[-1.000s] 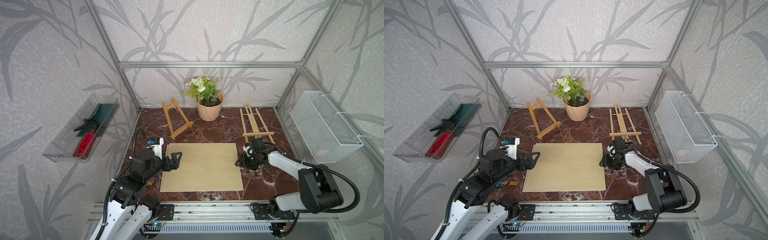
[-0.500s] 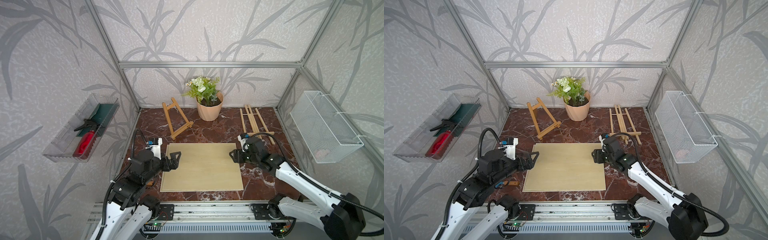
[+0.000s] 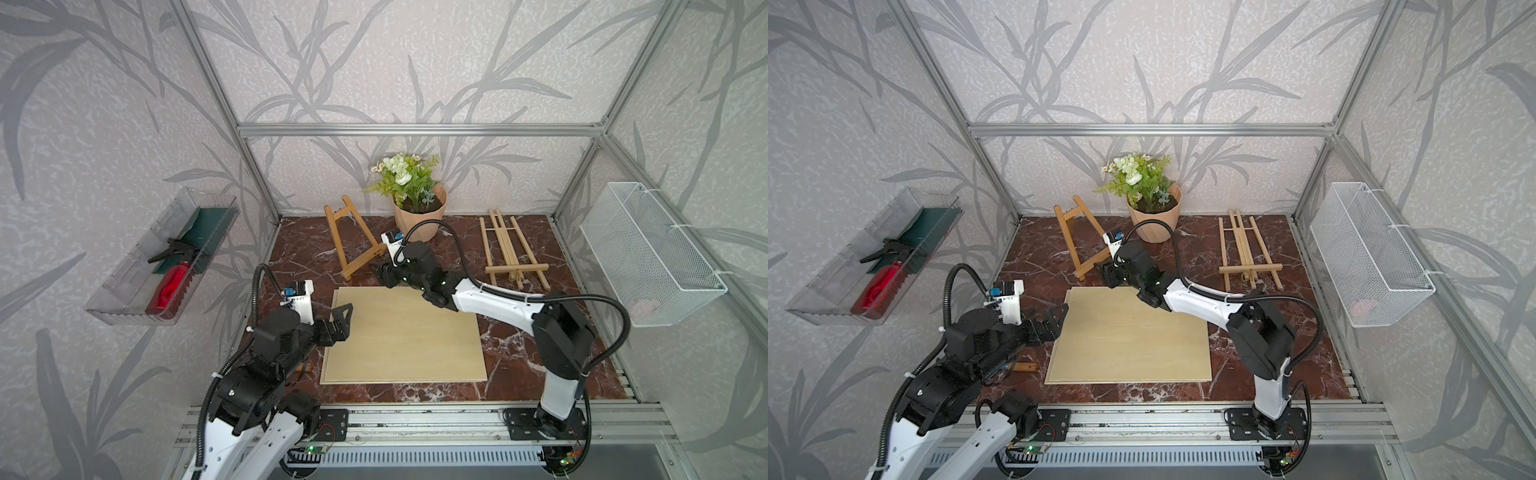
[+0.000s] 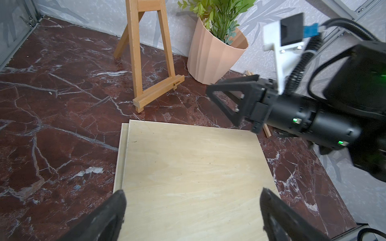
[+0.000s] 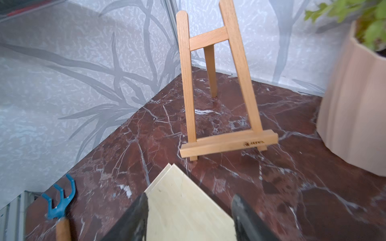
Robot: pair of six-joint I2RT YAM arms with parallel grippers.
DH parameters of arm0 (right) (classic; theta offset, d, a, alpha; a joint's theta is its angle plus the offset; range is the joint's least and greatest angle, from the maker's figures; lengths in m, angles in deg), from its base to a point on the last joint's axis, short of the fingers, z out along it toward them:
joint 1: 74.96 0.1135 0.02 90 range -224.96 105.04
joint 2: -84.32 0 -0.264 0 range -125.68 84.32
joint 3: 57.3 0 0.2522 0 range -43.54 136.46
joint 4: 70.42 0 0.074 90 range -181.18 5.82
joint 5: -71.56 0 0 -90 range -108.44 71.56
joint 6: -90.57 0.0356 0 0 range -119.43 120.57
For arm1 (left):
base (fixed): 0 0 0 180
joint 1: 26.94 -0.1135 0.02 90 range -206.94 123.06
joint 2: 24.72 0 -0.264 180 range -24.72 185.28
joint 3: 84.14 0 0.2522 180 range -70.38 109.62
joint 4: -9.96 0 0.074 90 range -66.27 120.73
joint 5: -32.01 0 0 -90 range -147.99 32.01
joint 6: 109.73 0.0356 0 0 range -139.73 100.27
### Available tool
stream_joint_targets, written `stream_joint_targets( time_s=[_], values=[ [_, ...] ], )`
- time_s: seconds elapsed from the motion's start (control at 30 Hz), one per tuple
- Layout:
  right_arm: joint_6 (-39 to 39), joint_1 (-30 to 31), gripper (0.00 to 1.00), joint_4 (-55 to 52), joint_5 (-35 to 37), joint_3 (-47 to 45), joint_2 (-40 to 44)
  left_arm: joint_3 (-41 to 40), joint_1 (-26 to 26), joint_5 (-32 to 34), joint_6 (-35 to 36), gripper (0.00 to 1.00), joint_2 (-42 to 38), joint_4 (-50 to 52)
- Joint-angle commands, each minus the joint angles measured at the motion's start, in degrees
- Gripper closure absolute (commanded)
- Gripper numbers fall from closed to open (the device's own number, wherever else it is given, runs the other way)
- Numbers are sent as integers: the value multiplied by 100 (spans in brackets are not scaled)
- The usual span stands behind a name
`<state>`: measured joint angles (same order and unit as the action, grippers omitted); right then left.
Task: Disassemble the easel
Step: Pick up the easel at the center of the board.
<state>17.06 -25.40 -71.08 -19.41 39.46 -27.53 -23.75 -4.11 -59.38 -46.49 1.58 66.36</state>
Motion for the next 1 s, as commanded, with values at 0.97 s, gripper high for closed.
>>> stream_joint_targets(
  time_s=[0.97],
  values=[
    [-502, -33, 46, -1833, -285, 6464, -4743, 157, 313, 483, -67, 1, 85, 291]
  ],
)
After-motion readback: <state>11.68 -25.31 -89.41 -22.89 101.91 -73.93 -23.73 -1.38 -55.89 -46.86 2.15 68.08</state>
